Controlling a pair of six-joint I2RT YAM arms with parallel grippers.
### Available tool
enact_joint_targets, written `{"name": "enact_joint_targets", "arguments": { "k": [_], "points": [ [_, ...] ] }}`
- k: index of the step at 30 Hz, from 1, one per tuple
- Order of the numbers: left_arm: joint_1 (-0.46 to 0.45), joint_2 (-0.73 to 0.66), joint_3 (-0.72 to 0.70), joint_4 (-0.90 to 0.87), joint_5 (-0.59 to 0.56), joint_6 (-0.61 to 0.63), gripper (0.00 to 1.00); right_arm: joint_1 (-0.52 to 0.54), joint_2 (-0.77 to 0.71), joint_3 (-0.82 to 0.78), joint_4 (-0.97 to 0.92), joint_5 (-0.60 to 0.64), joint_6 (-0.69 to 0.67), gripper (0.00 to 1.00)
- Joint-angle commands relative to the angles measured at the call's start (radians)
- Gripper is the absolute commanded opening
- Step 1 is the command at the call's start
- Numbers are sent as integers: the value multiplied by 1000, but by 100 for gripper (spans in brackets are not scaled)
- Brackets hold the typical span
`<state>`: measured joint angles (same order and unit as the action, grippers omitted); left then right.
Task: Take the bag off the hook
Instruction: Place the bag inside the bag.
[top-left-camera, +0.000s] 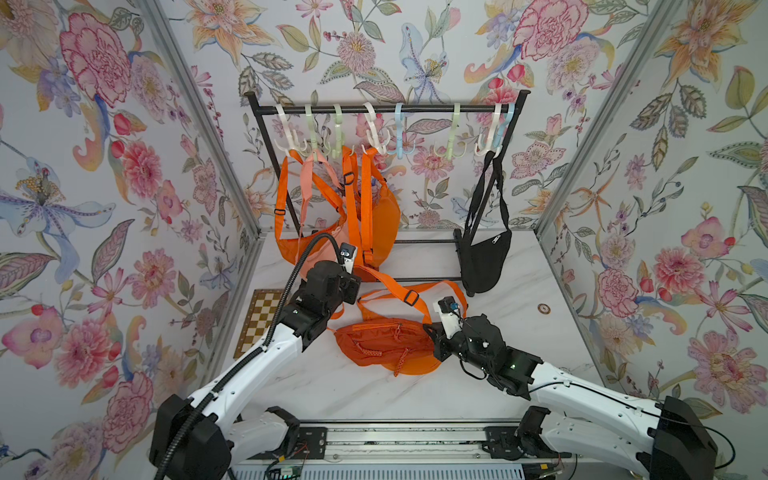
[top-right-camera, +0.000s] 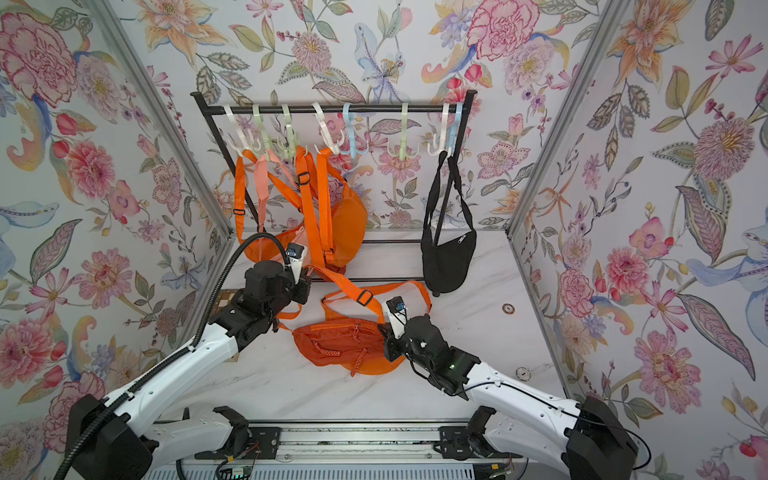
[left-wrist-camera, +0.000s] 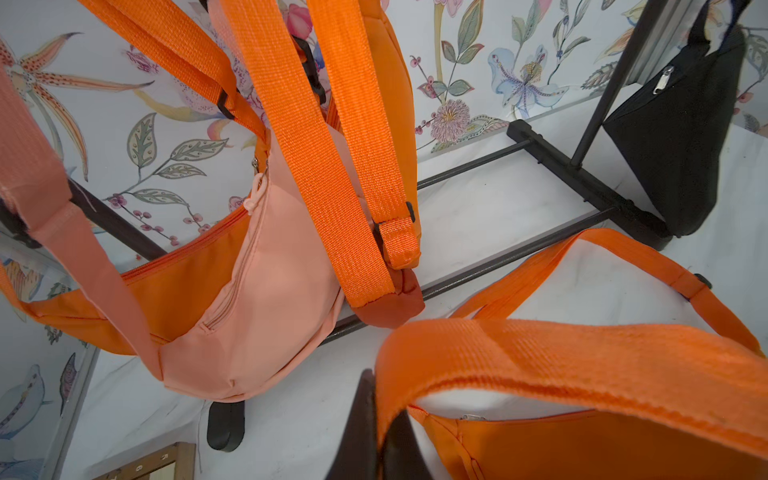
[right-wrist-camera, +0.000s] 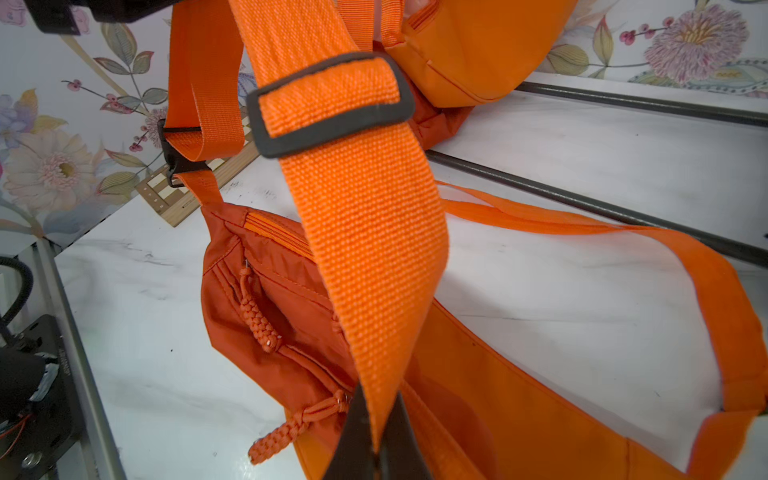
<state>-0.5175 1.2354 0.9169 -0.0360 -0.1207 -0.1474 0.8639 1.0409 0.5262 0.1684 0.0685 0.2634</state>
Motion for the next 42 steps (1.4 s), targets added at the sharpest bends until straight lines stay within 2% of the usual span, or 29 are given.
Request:
{"name": "enact_joint_targets", "arguments": {
  "k": [1, 7, 14, 18, 25, 27, 29, 32, 33, 34, 35, 36, 38, 42],
  "points": [
    [-7, 87, -17, 139, -59, -23, 0, -39, 41, -8, 51, -10, 26, 3],
    [-7, 244, 30, 205, -70, -15, 0, -129, 146, -12, 91, -61, 25, 7],
    [-7, 391, 60, 241, -96, -9, 1, -190, 260, -6, 154, -88, 10, 24],
    [-7, 446, 75, 261, -86, -10, 19, -209, 308, 15, 169, -110, -2, 32],
    [-7, 481, 91, 260, -74, -2, 45, -209, 315, 24, 157, -119, -14, 38],
    [-9, 477, 90, 248, -99, -1, 57, -209, 301, 24, 145, -120, -15, 40],
    [-9, 458, 80, 245, -108, 2, 68, -209, 275, 24, 131, -122, -15, 43],
    [-12, 401, 54, 247, -120, 2, 71, -210, 221, 33, 99, -118, -20, 46],
    [-13, 374, 42, 247, -122, 0, 79, -209, 200, 38, 86, -117, -23, 48],
    [-13, 349, 33, 244, -126, -2, 79, -210, 181, 42, 73, -116, -24, 48],
    [-13, 309, 22, 240, -128, -6, 87, -209, 160, 48, 58, -116, -30, 49],
    [-15, 274, 10, 237, -128, -8, 92, -209, 143, 53, 46, -116, -31, 50],
    [-15, 208, -15, 231, -125, -14, 92, -210, 108, 66, 17, -114, -39, 51],
    [-23, 95, -53, 188, -114, -29, 92, -206, 72, 87, -24, -158, -52, 59]
  ]
}}
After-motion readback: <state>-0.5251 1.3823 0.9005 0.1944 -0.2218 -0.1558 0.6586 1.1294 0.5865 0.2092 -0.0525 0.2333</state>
